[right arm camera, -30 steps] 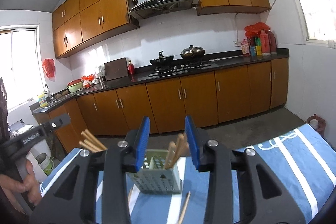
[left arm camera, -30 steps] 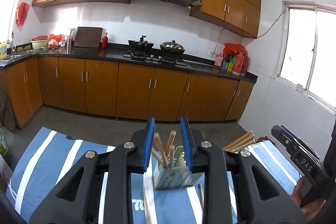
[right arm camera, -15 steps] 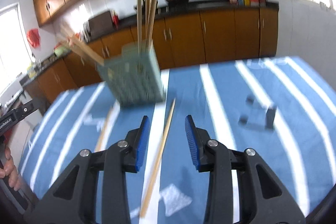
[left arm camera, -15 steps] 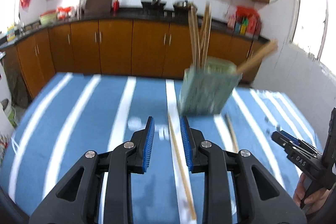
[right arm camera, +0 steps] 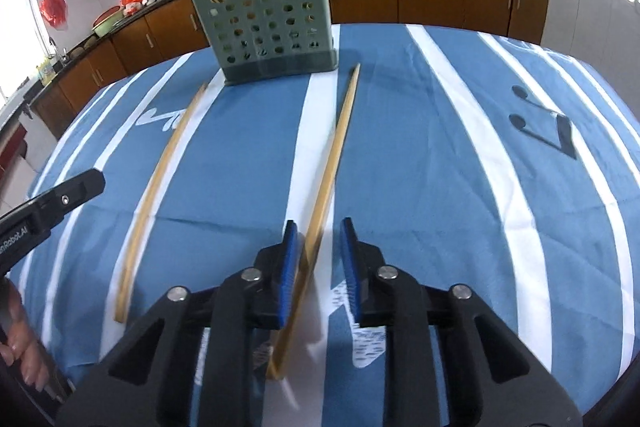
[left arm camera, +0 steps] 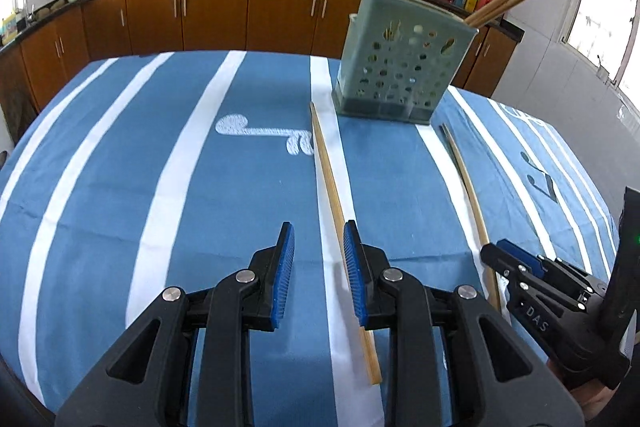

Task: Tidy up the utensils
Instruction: 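Move the left tool back and grasp a chopstick while the right tool grasps one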

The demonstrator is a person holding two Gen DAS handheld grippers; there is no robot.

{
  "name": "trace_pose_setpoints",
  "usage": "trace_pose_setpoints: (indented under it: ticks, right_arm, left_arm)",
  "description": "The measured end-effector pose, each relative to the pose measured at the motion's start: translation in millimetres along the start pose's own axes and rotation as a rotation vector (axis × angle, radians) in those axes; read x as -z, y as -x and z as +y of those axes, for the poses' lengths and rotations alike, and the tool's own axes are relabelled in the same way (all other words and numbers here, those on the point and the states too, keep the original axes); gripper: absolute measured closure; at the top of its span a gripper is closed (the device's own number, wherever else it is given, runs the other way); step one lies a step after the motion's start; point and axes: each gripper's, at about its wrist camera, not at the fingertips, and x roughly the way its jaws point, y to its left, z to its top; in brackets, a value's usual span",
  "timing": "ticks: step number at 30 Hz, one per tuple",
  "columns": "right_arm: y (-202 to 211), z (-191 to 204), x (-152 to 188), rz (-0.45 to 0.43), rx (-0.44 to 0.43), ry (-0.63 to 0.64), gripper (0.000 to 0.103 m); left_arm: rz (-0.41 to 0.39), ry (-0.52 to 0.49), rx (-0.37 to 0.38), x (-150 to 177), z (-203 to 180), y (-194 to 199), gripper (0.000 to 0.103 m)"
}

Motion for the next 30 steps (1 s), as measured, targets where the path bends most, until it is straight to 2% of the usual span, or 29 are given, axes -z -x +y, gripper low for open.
trace_pose_setpoints:
  ticks: [2, 9, 13, 17, 18, 21, 26, 30]
  right_arm:
    - [-2.4, -0.8, -1.9, 0.0, 0.019, -0.005, 0.093]
    - [-9.1, -13.5, -14.0, 0.008, 0.073, -0.041, 0.095]
    - [-11.9, -41.4, -23.1, 0.016, 0.136, -0.136, 0.095]
    - [-11.6, -65.1, -27.5, 0.026, 0.14, -0.212, 0.095]
    - [-11.5, -68.8, -27.9, 0.026, 0.141, -0.219, 0.095]
    - [-12.5, -72.1, -29.0, 0.027, 0.138, -0.209, 0.095]
    - [-19.0, -69.7, -35.6, 0.035, 0.108, -0.16, 0.095]
    - [-24.8, -66.6, -42.9, 0.034, 0.112, -0.119, 0.095]
  left_arm:
    - [0.01, -0.005, 0.004, 2.5, -3.2, -3.1, 0.076]
    - [0.048, -0.032, 0.018, 11.5, -15.9, -15.0, 0.076]
    - [0.068, -0.045, 0.003, 14.9, -19.7, -21.7, 0.077]
    - [0.075, -0.062, -0.018, 16.6, -23.1, -27.3, 0.077]
    - [0.074, -0.069, -0.023, 16.4, -24.3, -28.0, 0.081]
    - [0.071, -0.082, -0.046, 15.1, -24.9, -30.1, 0.094]
    - [0.08, -0.052, -0.07, 1.1, -9.0, -38.3, 0.096]
    - [0.075, -0.027, -0.12, -15.1, 10.1, -49.4, 0.096]
